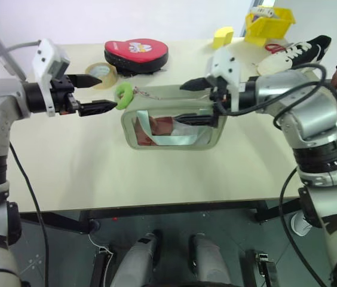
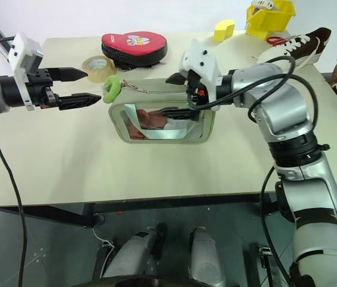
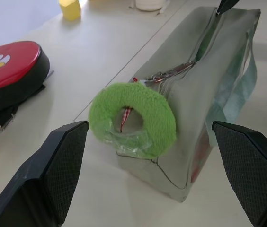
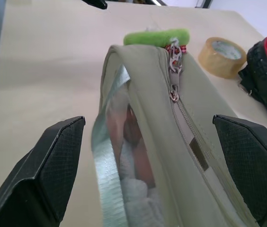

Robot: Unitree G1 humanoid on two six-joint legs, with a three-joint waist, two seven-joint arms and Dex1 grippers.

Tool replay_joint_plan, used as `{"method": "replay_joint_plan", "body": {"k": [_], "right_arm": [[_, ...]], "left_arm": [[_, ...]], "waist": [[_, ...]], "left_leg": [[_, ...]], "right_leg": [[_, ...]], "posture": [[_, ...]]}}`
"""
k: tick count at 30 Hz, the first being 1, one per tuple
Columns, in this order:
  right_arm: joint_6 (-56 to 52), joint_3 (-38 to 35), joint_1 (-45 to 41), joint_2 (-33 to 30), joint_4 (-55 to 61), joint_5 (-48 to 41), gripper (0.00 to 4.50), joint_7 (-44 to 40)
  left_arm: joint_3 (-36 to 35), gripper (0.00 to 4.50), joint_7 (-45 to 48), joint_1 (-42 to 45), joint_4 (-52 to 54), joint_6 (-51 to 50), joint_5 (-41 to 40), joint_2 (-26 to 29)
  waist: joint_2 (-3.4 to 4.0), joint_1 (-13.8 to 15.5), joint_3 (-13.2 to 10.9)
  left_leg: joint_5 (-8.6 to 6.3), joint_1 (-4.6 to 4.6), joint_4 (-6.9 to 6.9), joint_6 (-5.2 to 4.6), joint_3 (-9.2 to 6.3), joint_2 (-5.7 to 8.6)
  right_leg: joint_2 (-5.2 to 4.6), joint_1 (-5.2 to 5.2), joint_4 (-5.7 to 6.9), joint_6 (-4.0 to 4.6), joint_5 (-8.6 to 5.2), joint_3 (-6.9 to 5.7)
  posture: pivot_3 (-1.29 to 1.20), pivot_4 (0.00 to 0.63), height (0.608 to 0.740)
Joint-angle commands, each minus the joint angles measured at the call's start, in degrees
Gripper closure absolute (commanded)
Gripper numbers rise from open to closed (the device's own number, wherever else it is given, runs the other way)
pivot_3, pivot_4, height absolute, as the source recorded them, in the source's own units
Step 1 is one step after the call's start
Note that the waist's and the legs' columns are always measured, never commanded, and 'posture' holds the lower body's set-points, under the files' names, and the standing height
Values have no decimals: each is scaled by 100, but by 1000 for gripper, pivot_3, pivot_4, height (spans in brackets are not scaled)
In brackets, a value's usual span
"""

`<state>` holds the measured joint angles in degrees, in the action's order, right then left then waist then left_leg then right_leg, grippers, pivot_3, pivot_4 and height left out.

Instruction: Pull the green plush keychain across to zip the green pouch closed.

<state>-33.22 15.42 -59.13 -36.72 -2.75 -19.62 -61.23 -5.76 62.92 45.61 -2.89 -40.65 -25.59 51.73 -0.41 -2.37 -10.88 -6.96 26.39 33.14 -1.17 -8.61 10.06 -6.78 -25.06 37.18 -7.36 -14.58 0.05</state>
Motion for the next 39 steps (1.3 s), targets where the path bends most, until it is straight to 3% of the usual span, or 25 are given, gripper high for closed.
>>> {"method": "replay_joint_plan", "body": {"k": [1, 10, 16, 18, 20, 26, 27, 38, 39], "right_arm": [[272, -186, -121, -172, -109, 167, 0, -233], [-87, -729, 343, -1329, 479, -33, 0, -903], [188, -731, 779, -1198, 307, 193, 0, -678], [360, -723, 814, -1056, 44, 318, 518, -559], [518, -693, 804, -983, -131, 419, 1309, -547], [538, -710, 795, -859, -118, 446, 4276, -570], [558, -690, 829, -884, -71, 461, 4457, -624], [351, -703, 960, -901, 279, 390, 4457, -712], [364, -703, 968, -908, 259, 415, 4496, -713]], "left_arm": [[-400, 45, -187, -154, 297, -58, -85, 218], [-840, 45, -680, -615, 271, -156, -153, 256], [-699, 45, -889, -565, -45, 88, -79, -24], [-635, 0, -993, -400, -239, 171, -18, -150], [-578, 0, -1047, -264, -362, 220, 16, -259], [-484, 0, -1296, -89, -798, 353, 36, -779], [-474, 0, -1336, -92, -850, 348, 18, -898], [-255, 0, -1736, 82, -1389, 821, 298, -1754], [-263, 259, -1714, 112, -1394, 827, 253, -1804]], "waist": [[0, 1, 0], [0, 17, 0], [1, -12, 1], [0, -7, 1], [0, 1, 1], [0, 13, 1], [0, 9, 1], [-2, 1, 3], [-3, 7, 3]], "left_leg": [[1, 0, 0, 2, -1, 0], [1, -2, 0, 4, -1, -2], [2, -9, 0, 5, 6, -5], [3, -9, 0, 7, 7, -6], [4, -9, 1, 8, 7, -6], [5, -13, 4, 9, 8, -6], [5, -15, 4, 9, 7, -6], [7, -19, 13, 8, 7, -6], [7, -20, 17, 8, 7, -6]], "right_leg": [[0, -1, 3, 0, 0, 0], [-2, 0, 6, 4, 2, 1], [-4, 2, 8, 9, 4, 8], [-3, 2, 8, 10, 6, 9], [-3, 2, 8, 10, 6, 9], [0, 8, 8, 9, 7, 8], [-1, 10, 9, 9, 8, 8], [-2, 16, 15, 9, 10, 8], [-1, 19, 15, 9, 10, 8]], "posture": [[0, 150, 740], [0, 150, 740], [0, 150, 740], [0, 150, 740], [0, 150, 740], [0, 150, 740], [0, 150, 740], [0, 150, 740], [0, 150, 740]]}}
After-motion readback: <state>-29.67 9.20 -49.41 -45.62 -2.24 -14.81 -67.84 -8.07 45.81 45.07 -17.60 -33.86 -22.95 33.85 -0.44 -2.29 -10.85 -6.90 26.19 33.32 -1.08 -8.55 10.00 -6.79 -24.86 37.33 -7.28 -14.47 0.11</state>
